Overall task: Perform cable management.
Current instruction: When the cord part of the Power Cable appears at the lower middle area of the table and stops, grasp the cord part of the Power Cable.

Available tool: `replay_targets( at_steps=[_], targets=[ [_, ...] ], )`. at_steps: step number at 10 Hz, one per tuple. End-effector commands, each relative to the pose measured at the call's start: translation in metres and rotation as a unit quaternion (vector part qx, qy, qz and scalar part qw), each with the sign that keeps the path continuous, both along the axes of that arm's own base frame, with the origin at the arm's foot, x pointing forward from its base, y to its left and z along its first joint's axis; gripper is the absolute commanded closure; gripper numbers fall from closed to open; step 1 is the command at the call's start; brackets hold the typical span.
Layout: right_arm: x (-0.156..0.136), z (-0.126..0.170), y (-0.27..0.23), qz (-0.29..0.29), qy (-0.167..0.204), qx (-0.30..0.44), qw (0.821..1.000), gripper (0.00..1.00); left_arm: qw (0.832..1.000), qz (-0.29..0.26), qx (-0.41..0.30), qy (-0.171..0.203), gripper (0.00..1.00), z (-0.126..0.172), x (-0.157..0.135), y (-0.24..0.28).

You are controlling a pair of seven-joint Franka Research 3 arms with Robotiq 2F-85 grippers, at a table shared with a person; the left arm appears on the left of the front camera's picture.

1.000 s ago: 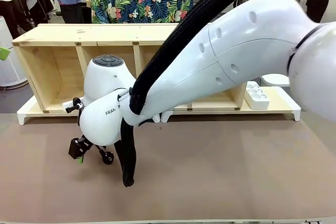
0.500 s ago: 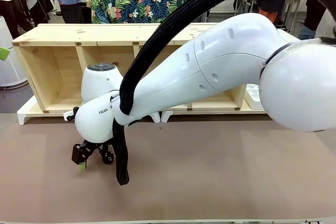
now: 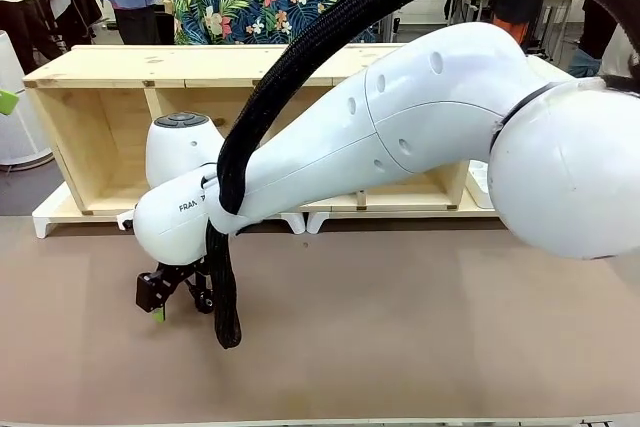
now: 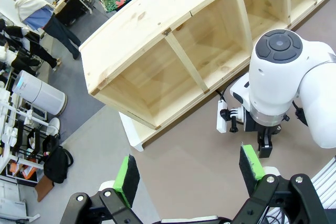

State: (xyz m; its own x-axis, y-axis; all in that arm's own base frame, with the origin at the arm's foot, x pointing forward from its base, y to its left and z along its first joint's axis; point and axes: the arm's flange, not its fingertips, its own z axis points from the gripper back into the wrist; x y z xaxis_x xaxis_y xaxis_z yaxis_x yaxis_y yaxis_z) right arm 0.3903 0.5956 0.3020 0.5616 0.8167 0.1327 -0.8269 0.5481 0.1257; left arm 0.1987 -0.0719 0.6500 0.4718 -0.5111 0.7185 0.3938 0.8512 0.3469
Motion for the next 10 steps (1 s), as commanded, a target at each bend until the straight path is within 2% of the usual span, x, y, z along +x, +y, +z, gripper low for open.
replay_targets(
  at_steps=[1,2,3,4,5,6,7,8,9,10],
  targets=[
    [0.0002,0.0037,0.0057,-0.006,-0.011,-0.031,0.999,0.00,1.000,0.000,0.000,-0.001,0.00,0.0002,0.0004,0.0002],
    [0.0004,0.0039,0.0063,-0.005,-0.013,-0.037,0.999,0.00,1.000,0.000,0.000,-0.001,0.00,0.0002,0.0004,0.0002],
    [0.0007,0.0034,0.0064,0.000,-0.018,-0.047,0.999,0.15,1.000,0.000,0.000,-0.001,0.00,0.0002,0.0004,0.0002],
    [0.0007,0.0037,0.0066,-0.003,-0.015,-0.046,0.999,0.20,1.000,0.000,0.000,-0.001,0.00,0.0002,0.0004,0.0002],
    [0.0003,0.0040,0.0065,-0.004,-0.014,-0.048,0.999,0.34,1.000,0.000,0.000,-0.001,0.00,0.0002,0.0004,0.0002],
    [0.0002,0.0039,0.0064,-0.004,-0.013,-0.049,0.999,0.40,1.000,0.000,0.000,-0.001,0.00,0.0002,0.0004,0.0002],
    [0.0001,0.0039,0.0063,-0.004,-0.013,-0.049,0.999,0.54,1.000,0.000,0.000,-0.001,0.00,0.0002,0.0004,0.0002],
    [0.0001,0.0039,0.0064,-0.004,-0.012,-0.049,0.999,0.59,1.000,0.000,0.000,-0.001,0.00,0.0002,0.0004,0.0002],
    [0.0001,0.0040,0.0063,-0.004,-0.011,-0.051,0.999,0.74,1.000,0.000,0.000,-0.001,0.00,0.0002,0.0004,0.0002],
    [-0.0001,0.0040,0.0061,-0.004,-0.010,-0.051,0.999,0.79,1.000,0.000,0.000,-0.001,0.00,0.0002,0.0004,0.0002]
  ],
)
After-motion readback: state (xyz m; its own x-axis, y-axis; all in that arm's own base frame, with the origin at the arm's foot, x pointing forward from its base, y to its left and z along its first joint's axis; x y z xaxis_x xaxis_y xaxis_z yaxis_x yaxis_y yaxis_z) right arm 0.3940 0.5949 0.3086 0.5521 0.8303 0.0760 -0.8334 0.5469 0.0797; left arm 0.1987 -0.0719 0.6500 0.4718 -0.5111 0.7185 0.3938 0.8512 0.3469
